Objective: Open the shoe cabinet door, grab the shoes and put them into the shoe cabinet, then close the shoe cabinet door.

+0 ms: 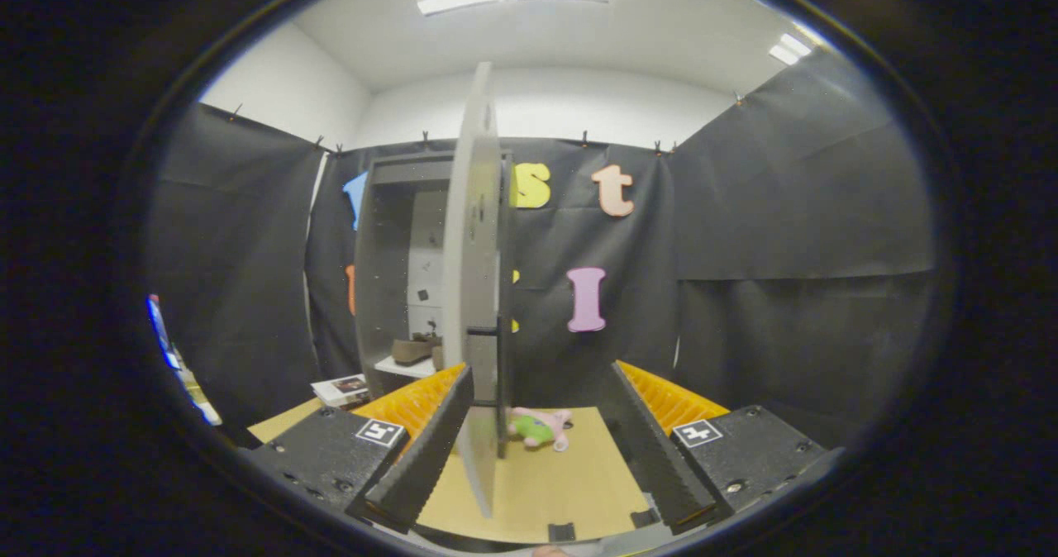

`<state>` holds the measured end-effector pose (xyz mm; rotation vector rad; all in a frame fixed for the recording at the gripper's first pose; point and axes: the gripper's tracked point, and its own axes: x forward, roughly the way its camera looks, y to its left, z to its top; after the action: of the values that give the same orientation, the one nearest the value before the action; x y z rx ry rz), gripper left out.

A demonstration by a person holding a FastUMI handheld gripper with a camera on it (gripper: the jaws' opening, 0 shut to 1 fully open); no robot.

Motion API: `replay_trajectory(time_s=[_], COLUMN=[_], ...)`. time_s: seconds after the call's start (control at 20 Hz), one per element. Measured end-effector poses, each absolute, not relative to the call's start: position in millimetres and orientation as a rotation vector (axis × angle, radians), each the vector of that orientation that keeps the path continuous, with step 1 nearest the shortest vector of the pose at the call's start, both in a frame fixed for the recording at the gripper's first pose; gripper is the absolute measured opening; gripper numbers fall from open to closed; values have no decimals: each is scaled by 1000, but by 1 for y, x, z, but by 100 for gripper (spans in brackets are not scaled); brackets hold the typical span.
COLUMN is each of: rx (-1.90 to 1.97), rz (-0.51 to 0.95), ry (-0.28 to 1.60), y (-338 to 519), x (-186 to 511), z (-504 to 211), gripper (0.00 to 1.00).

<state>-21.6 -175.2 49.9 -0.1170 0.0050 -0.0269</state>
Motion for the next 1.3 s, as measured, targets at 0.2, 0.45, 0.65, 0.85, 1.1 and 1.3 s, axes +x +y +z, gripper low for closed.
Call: replay_trajectory(time_s=[0.2,0.45,0.65,0.85,1.1,1.3], rx=[-87,-70,-74,-21,-31,-49], rz=[-80,-57,-16,26,55,83], ry=[51,60,58,72,83,70], y=[-225,-272,-279,-261,-236,-209], x=[5,64,101,122,129,129], z=[45,37,36,28,25,28], gripper=[100,100,100,100,100,100])
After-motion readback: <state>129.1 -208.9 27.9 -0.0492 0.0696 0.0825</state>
